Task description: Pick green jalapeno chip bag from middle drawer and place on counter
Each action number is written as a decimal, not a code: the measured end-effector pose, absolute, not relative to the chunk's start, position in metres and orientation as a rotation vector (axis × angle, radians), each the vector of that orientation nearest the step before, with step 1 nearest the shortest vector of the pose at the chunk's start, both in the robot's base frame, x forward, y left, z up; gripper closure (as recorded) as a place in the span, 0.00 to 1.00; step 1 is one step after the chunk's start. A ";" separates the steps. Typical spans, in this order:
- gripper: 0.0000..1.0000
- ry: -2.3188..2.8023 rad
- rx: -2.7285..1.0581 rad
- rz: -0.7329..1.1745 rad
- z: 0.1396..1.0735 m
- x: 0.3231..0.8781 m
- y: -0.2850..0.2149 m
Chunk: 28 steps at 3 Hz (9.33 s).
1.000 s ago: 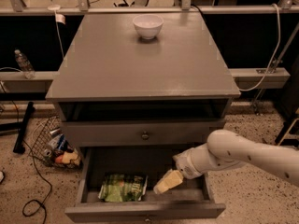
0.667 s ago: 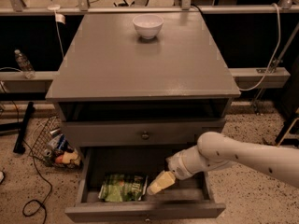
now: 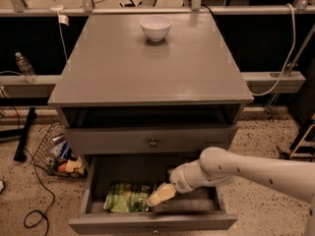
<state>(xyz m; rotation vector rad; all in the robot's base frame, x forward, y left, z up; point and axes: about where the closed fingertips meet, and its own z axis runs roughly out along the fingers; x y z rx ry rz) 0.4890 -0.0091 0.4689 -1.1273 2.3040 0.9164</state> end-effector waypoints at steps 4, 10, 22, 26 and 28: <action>0.00 2.227 -1.097 0.723 0.439 0.502 0.031; 0.00 2.260 -1.167 0.682 0.389 0.517 0.069; 1.00 1.551 -1.362 1.054 0.659 0.476 -0.010; 1.00 1.426 -1.532 0.798 0.793 0.501 -0.015; 1.00 1.369 -1.661 0.603 0.880 0.527 -0.026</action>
Offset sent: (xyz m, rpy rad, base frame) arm 0.0072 0.0236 -0.0219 -0.0503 -0.1898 -0.1177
